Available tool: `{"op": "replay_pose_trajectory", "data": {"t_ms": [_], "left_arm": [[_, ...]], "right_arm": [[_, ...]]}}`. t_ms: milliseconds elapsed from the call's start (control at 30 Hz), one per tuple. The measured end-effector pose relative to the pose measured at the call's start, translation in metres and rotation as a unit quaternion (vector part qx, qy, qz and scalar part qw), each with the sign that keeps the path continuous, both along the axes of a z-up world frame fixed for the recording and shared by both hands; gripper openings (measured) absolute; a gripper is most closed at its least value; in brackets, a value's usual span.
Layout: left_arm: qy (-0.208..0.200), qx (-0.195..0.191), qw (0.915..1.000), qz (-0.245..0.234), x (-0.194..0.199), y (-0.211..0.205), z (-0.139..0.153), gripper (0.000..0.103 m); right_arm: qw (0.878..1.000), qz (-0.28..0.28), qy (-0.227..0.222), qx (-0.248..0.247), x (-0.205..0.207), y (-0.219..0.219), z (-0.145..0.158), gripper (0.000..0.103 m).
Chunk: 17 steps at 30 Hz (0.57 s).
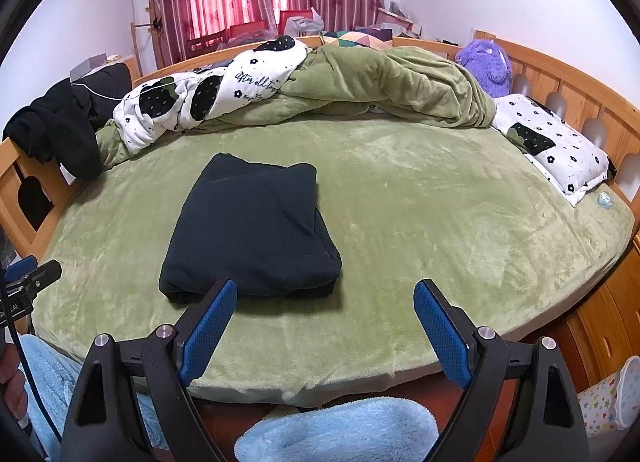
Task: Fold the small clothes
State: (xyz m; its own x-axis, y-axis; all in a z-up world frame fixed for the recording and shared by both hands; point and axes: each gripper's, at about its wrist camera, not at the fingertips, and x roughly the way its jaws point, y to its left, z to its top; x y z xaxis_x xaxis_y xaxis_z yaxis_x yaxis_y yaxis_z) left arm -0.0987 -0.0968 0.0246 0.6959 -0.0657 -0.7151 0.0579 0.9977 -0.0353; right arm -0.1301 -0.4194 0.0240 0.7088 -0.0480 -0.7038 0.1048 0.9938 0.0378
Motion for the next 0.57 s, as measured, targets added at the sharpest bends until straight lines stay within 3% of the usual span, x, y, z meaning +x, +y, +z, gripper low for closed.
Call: {"op": "replay_pose_trajectory", "data": {"t_ms": [567], "left_arm": [[-0.005,-0.002,1.0000,0.004,-0.0010,0.0043,0.0040,0.083]], "right_arm": [[1.000,-0.001,-0.001,-0.001,-0.0026,0.0015,0.0021,0.089]]}}
